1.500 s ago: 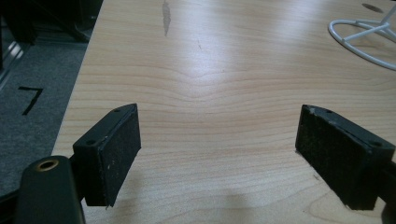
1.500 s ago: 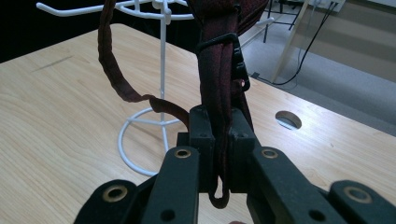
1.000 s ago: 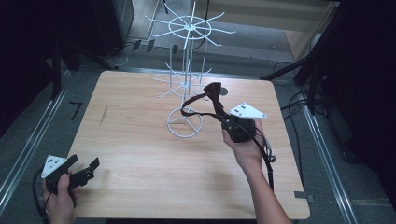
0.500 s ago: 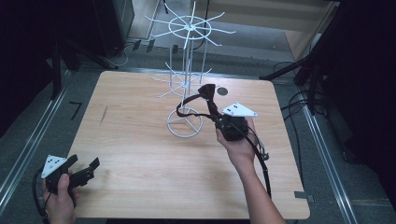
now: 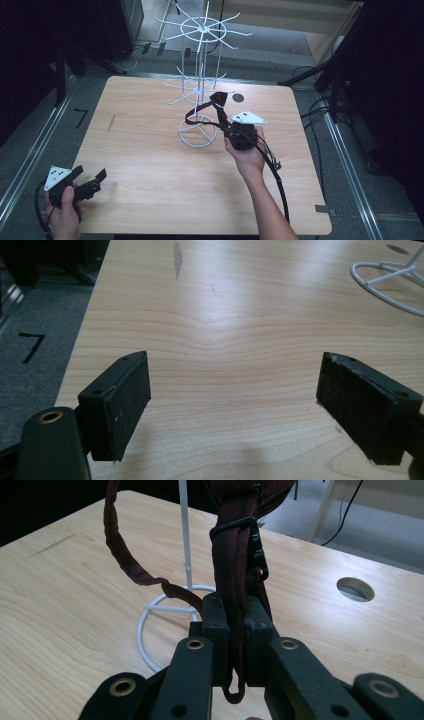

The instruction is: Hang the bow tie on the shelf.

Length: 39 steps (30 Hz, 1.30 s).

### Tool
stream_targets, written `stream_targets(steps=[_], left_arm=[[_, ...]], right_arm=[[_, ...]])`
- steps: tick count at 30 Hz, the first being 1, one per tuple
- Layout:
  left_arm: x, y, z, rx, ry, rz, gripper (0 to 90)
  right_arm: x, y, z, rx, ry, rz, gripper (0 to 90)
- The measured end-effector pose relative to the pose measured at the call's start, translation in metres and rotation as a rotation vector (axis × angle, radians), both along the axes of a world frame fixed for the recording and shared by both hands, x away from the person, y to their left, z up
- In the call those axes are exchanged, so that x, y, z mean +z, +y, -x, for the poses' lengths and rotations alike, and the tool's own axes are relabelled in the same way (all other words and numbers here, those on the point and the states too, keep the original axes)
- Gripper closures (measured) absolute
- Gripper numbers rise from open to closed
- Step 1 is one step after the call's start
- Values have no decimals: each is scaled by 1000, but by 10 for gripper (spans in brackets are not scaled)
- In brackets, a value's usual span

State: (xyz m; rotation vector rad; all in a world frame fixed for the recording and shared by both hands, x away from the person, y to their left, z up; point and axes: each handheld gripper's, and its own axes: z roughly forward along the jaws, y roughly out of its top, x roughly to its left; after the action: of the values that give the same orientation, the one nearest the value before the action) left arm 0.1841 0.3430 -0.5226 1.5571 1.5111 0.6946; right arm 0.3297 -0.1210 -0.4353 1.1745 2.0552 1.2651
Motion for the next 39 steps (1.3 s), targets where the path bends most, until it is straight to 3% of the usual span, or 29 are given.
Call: stream_targets(steps=[33,39], left_arm=[[0,1,0,0,-5,3,149],[0,1,0,0,-9,3,149]], right_arm=[[-56,19,-13,-8,137,24,849],[-65,21,-18,-17,160,-9,848]])
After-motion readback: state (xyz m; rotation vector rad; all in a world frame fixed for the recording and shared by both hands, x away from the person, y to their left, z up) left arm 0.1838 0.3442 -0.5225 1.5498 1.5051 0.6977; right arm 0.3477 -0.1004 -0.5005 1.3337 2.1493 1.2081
